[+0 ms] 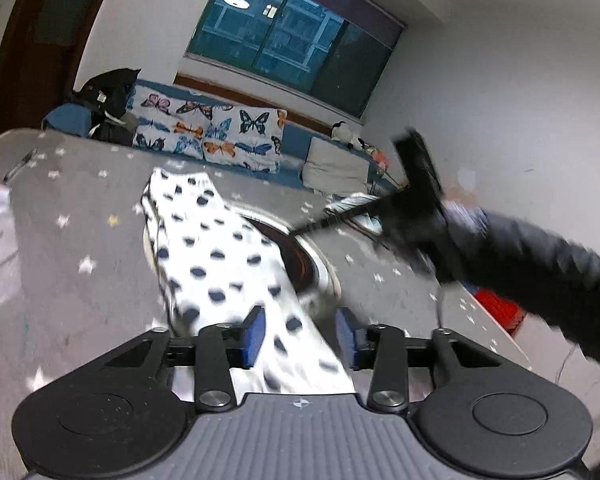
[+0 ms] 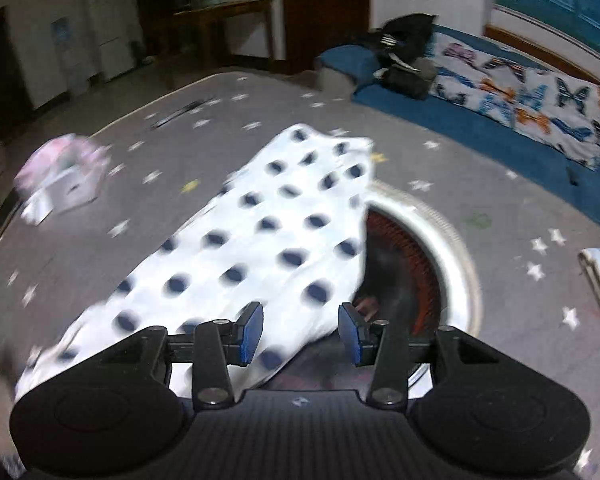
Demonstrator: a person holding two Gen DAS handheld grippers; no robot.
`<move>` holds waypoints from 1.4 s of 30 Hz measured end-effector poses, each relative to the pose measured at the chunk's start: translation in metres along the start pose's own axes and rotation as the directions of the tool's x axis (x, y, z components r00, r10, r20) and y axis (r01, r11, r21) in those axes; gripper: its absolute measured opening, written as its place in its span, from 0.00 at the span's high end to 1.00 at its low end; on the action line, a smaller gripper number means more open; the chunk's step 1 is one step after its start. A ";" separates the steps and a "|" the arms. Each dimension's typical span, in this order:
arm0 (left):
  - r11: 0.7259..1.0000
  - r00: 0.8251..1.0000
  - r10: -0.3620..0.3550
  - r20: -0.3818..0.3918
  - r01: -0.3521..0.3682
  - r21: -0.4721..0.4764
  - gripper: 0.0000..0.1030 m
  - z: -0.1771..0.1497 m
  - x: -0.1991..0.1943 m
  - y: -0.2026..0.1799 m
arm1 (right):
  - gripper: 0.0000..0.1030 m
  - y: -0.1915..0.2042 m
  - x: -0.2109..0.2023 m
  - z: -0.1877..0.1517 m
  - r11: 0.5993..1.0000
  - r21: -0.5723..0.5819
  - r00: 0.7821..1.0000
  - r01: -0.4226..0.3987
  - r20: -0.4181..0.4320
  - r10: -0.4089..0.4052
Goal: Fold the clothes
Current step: 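Open the right gripper and release the folded pants, then bring the right gripper beside the left gripper and grasp the pants end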
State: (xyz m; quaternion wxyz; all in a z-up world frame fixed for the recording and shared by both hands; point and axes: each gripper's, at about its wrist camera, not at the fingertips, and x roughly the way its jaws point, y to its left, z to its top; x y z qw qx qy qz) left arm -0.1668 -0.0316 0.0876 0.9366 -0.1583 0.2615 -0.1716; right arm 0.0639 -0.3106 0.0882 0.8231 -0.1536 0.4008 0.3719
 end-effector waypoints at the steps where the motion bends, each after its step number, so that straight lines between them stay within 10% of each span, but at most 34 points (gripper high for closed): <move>1: 1.000 1.000 0.001 -0.008 -0.001 0.001 0.67 0.005 0.009 0.002 | 0.60 0.008 -0.004 -0.007 1.000 -0.010 1.000 -0.025 0.000 0.025; 11: 0.994 0.976 0.095 -0.195 -0.105 -0.039 0.78 0.006 0.102 0.053 | 0.59 0.080 -0.029 -0.066 0.973 -0.152 0.985 -0.173 -0.003 0.175; 20: 0.987 0.969 0.150 -0.196 -0.157 -0.018 0.79 0.005 0.095 0.066 | 0.59 0.069 -0.037 -0.089 0.973 -0.076 0.976 -0.218 -0.020 0.217; 32: 0.996 0.972 0.073 -0.222 -0.062 0.059 0.78 0.031 0.147 0.020 | 0.61 -0.022 -0.015 -0.040 0.986 0.167 0.996 0.022 0.076 -0.036; 42: 0.992 0.962 0.030 -0.270 0.005 0.129 0.78 0.034 0.187 -0.001 | 0.61 -0.042 0.028 -0.027 0.984 0.174 0.999 0.022 0.029 -0.027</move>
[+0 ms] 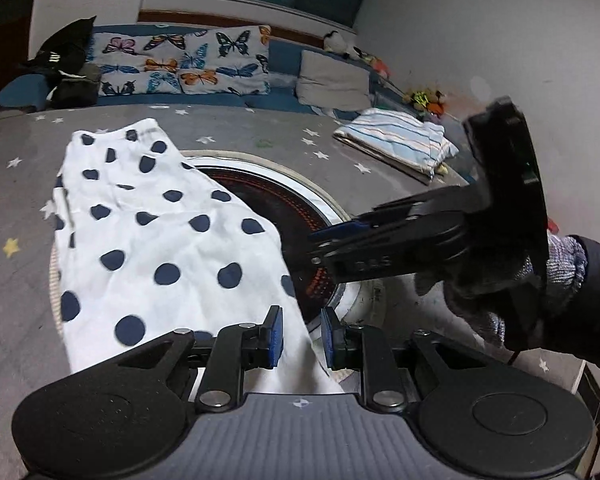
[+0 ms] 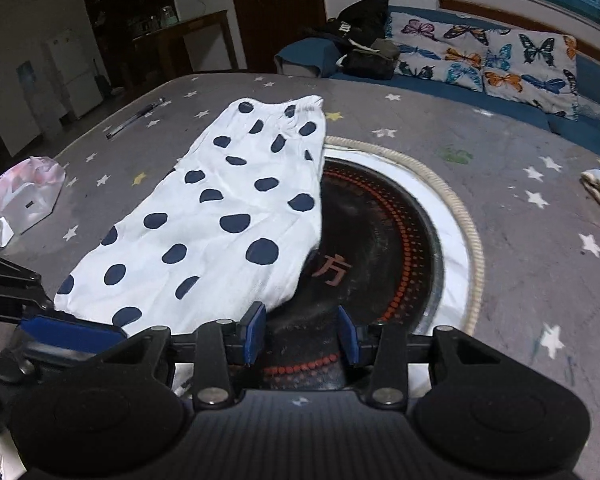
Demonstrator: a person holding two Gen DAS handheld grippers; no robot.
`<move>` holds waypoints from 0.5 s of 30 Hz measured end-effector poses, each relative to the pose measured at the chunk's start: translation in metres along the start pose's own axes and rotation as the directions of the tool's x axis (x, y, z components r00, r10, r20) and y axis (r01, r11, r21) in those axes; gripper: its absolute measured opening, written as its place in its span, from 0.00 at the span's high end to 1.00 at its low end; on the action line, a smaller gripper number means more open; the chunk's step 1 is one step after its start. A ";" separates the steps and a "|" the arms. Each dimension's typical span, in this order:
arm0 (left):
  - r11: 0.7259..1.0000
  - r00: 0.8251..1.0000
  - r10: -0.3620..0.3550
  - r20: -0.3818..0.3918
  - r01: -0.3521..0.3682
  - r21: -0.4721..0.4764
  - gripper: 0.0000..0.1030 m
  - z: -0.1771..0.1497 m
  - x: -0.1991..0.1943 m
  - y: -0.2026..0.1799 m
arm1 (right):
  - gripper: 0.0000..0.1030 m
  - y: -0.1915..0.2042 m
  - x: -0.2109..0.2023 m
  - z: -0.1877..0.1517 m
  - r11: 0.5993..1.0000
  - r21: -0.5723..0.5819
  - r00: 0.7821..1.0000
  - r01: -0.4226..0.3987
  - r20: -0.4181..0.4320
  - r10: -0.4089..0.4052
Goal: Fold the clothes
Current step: 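Bring the right gripper beside the left gripper and grasp the pants end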
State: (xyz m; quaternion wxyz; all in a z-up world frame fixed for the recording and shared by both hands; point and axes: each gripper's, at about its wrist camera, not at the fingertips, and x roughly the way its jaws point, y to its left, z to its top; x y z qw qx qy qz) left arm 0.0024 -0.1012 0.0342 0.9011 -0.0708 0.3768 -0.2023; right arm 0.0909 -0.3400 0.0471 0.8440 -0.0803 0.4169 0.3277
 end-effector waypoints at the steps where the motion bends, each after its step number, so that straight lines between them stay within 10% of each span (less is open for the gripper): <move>1: 1.000 1.000 -0.003 -0.001 0.003 0.008 0.77 0.001 0.002 -0.001 | 0.61 0.001 0.002 0.001 1.000 -0.004 1.000 -0.006 -0.003 0.006; 15: 0.997 1.000 0.012 0.017 -0.010 -0.076 0.71 0.006 0.023 0.022 | 0.68 0.005 0.013 0.025 0.948 0.107 0.954 -0.299 0.046 0.296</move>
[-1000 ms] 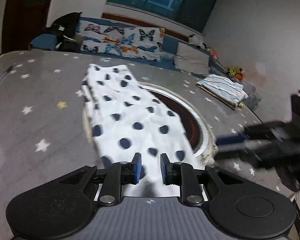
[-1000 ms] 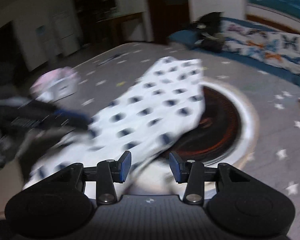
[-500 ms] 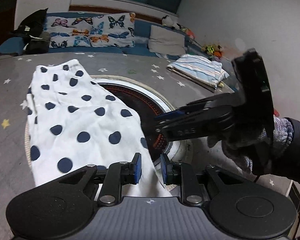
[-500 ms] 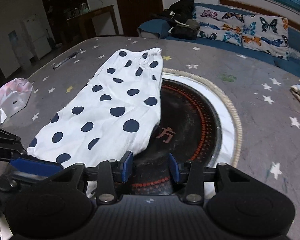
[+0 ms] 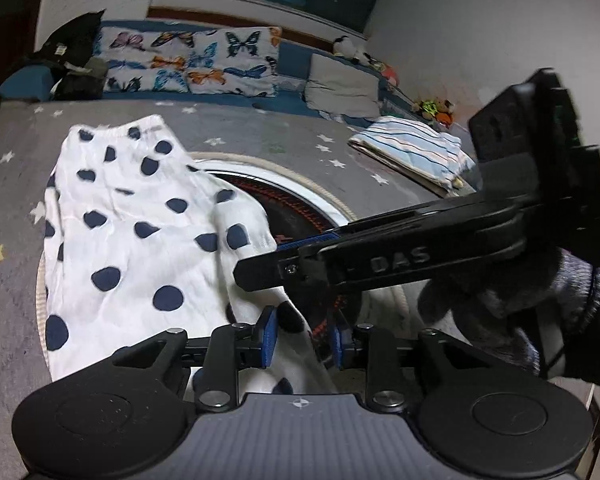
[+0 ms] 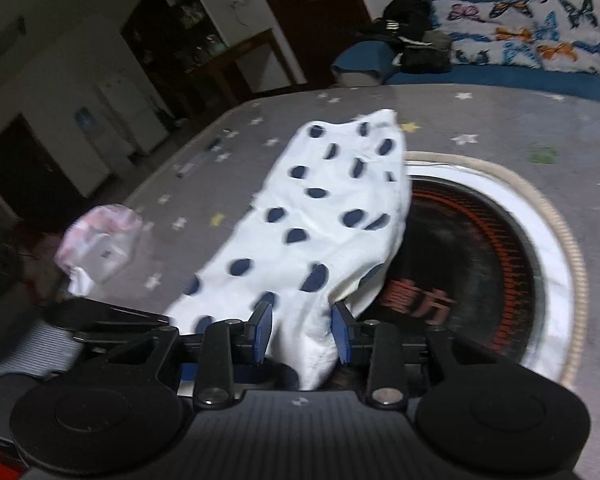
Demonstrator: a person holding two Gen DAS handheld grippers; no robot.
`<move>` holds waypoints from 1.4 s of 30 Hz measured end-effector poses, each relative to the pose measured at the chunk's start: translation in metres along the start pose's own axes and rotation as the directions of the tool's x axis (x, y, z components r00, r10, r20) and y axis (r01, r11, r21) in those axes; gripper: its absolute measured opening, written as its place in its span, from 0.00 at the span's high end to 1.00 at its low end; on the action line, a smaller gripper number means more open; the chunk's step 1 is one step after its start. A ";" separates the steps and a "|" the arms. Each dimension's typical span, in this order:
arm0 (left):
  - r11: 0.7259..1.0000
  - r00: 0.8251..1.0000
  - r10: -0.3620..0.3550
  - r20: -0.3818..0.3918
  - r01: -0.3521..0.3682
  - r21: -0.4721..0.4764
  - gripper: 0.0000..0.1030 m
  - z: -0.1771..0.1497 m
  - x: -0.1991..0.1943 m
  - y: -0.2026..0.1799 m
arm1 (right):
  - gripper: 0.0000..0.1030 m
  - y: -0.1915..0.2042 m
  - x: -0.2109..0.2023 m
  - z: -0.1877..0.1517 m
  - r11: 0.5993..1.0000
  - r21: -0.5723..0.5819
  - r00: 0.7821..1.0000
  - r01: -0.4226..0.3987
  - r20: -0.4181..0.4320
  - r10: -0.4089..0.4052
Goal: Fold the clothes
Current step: 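Bring the right gripper beside the left gripper and grasp the pants end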
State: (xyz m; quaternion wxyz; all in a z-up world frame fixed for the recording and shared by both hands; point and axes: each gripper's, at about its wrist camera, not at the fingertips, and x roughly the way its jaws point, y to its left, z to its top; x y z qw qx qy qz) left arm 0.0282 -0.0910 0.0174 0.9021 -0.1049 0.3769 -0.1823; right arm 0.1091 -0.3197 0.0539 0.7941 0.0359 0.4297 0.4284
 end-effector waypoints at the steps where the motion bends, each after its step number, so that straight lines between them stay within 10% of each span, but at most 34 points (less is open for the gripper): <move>1: 1.000 1.000 0.002 0.000 -0.002 -0.012 0.71 0.000 0.001 0.003 | 0.68 0.002 0.002 0.002 1.000 0.009 1.000 -0.026 -0.002 0.026; 7: 0.998 1.000 0.009 -0.008 -0.010 -0.065 0.71 -0.001 0.000 0.019 | 0.68 0.012 -0.008 0.011 0.990 0.038 0.989 -0.138 0.062 0.136; 16: 0.988 1.000 0.000 -0.008 -0.001 -0.151 0.71 -0.007 0.002 0.034 | 0.68 -0.007 -0.022 0.010 0.997 0.008 0.996 0.074 0.049 -0.075; 27: 0.993 1.000 -0.011 0.003 0.011 -0.119 0.63 -0.008 -0.007 0.028 | 0.69 -0.024 -0.007 -0.018 0.989 0.147 0.999 -0.031 0.029 0.027; 29: 0.995 1.000 -0.008 0.009 0.009 -0.099 0.62 -0.009 -0.011 0.026 | 0.90 -0.021 -0.007 -0.017 0.989 0.148 0.999 -0.011 0.042 0.005; 42: 0.993 0.999 0.031 0.013 -0.029 -0.113 0.63 -0.029 -0.035 0.046 | 0.93 -0.020 -0.028 -0.034 0.959 0.127 0.967 0.253 0.006 -0.256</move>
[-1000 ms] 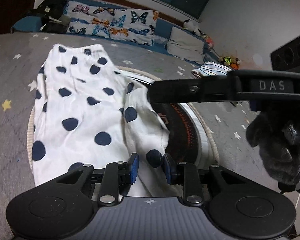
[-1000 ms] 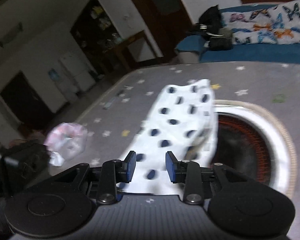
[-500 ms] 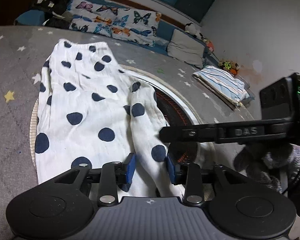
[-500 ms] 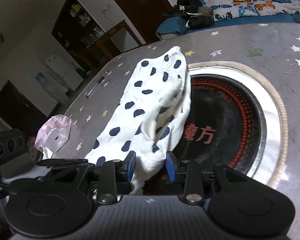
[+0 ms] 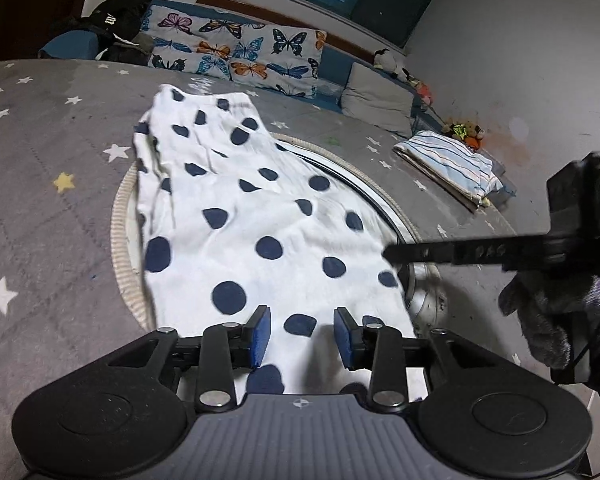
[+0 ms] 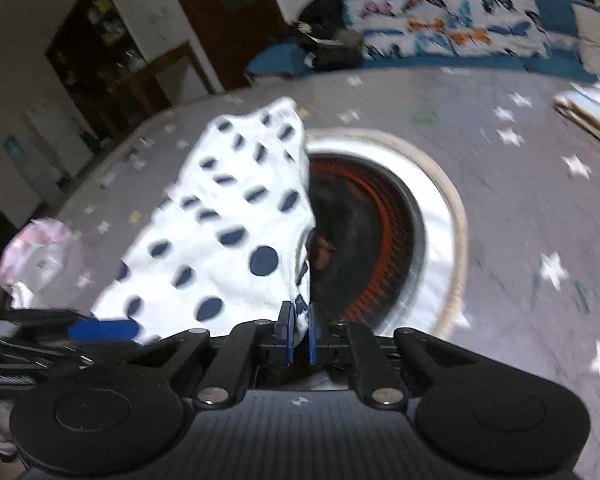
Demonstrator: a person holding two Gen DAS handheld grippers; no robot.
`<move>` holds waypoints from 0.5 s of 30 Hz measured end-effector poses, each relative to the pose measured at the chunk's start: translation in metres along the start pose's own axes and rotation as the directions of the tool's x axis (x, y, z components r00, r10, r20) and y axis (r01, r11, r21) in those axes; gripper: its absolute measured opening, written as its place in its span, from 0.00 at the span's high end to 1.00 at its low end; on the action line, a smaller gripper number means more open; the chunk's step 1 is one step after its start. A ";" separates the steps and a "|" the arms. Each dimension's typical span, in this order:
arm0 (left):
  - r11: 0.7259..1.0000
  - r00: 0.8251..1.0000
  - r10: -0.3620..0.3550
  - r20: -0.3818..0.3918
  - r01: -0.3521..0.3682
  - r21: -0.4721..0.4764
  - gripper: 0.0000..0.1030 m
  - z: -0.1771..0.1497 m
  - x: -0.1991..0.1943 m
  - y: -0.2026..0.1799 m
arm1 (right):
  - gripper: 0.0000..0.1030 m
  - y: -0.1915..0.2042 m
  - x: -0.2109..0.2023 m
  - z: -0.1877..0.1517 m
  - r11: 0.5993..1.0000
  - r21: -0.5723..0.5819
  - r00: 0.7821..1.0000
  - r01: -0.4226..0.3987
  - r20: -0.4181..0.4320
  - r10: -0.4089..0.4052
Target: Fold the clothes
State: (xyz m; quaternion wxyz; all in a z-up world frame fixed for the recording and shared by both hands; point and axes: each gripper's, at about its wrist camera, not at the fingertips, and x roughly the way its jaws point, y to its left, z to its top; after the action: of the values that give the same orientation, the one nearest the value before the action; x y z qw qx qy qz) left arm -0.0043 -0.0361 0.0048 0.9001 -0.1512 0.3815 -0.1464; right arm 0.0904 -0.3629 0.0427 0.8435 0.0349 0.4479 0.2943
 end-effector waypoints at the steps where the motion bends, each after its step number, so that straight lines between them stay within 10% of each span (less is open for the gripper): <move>1: 1.000 1.000 0.005 0.002 -0.005 0.005 0.63 0.000 -0.003 0.001 | 0.91 0.000 0.000 -0.001 1.000 -0.009 1.000 0.014 0.000 -0.014; 15: 0.999 0.997 0.049 0.053 -0.048 -0.018 0.67 0.047 0.021 0.007 | 0.86 0.040 0.011 0.020 0.988 -0.152 0.997 -0.017 0.071 0.028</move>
State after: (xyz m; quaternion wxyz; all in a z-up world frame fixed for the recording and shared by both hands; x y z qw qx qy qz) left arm 0.0450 -0.0297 0.0201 0.9120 -0.1531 0.3621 -0.1172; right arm 0.0922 -0.3203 0.0590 0.8562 -0.0132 0.3927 0.3355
